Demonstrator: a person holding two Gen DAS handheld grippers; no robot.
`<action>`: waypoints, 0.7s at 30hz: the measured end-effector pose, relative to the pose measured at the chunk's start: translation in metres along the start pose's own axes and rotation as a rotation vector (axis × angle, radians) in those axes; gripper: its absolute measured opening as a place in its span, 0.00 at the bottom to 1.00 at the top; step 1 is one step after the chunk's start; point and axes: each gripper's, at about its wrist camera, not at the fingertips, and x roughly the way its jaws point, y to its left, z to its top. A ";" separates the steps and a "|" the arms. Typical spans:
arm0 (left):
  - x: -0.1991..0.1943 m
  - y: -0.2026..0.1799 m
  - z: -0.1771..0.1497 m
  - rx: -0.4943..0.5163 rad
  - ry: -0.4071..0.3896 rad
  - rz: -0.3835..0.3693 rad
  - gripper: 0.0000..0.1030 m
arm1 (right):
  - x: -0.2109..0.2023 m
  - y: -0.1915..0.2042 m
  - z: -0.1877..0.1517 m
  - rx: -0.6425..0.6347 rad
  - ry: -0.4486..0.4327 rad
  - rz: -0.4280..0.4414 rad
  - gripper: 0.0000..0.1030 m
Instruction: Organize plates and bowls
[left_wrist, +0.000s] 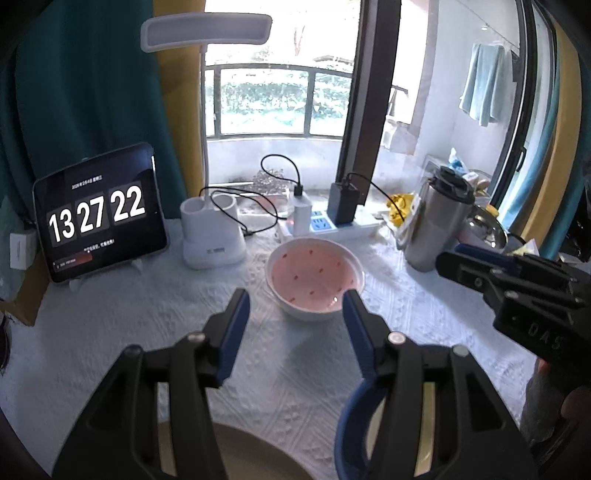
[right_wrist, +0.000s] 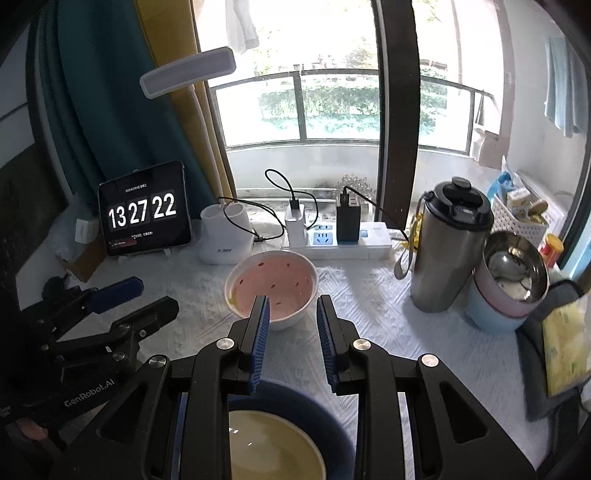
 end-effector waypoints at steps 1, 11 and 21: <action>0.002 0.000 0.001 -0.001 0.000 0.003 0.52 | 0.003 -0.001 0.002 -0.006 0.001 0.000 0.27; 0.036 0.008 0.009 -0.017 0.039 0.040 0.52 | 0.036 -0.016 0.023 -0.046 0.031 -0.007 0.28; 0.079 0.008 0.009 -0.022 0.103 0.070 0.52 | 0.092 -0.028 0.027 -0.057 0.131 0.035 0.38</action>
